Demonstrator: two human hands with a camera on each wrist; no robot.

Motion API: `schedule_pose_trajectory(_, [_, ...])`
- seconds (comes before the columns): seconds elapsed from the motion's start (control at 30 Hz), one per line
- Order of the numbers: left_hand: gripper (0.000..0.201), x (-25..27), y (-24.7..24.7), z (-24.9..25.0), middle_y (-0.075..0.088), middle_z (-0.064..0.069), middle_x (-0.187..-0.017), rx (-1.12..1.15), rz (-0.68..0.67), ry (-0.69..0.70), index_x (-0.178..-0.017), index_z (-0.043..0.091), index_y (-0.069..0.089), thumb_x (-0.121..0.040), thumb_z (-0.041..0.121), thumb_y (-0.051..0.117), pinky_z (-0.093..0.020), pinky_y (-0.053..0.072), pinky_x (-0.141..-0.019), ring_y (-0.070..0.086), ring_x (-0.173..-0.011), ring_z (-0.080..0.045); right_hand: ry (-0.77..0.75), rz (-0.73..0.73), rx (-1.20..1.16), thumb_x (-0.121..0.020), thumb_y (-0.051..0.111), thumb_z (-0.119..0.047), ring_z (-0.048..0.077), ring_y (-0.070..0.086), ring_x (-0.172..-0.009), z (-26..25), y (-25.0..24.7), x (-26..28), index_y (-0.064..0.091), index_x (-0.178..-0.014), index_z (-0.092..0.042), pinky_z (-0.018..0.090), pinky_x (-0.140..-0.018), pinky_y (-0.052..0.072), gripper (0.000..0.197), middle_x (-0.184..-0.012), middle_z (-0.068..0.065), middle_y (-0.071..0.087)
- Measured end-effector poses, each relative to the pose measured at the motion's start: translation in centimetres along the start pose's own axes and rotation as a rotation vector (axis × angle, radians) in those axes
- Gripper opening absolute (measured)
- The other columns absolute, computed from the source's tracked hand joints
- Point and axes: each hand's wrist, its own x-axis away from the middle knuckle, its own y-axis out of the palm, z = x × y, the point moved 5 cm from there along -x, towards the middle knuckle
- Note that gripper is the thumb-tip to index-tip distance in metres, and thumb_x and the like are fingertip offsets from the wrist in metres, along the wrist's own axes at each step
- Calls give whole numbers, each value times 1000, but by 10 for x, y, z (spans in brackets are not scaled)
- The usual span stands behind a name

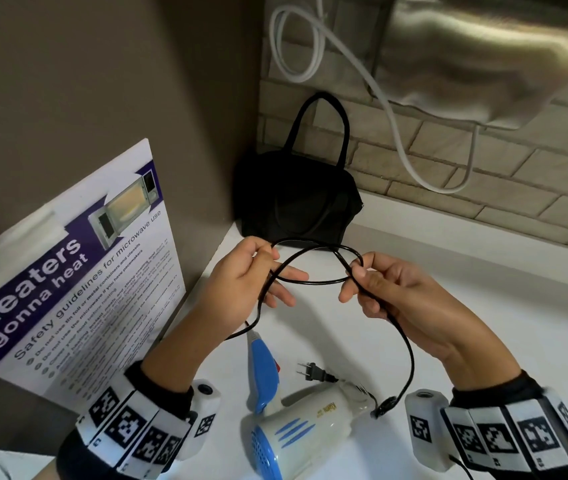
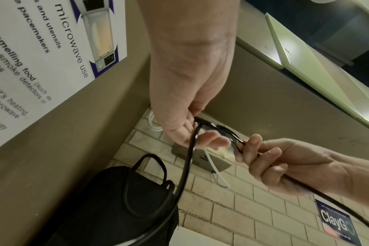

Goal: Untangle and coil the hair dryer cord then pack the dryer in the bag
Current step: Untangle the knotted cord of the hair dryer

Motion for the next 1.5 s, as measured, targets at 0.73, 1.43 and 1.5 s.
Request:
schedule_pose_trajectory(0.73, [13,-15,-4,-4,73,-9,-78,-44,-52,-82,-87,8,67,-92,15,58,-25,57,-60,68,-60,-15,50,2,-84,-88,57,-17,9,32,-48,12,-10,4,55,-86,-10,17,-46,32,8,-73,9,66])
schedule_pose_trajectory(1.43, [31,-29,5,1,58,2,-59,-234,-7,113,-72,16,60,-97,8,45,-13,50,-59,69,-58,-16,24,-68,-80,-87,56,-14,18,65,-74,13,-11,1,54,-85,-12,22,-71,49,4,-84,8,73])
schedule_pose_trajectory(1.5, [29,-34,-8,-10,59,-1,-61,-164,76,19,-73,14,61,-98,18,46,-16,51,-56,69,-58,-19,7,-56,-91,-86,57,-12,23,69,-86,14,-16,0,53,-87,-10,25,-83,51,4,-90,13,73])
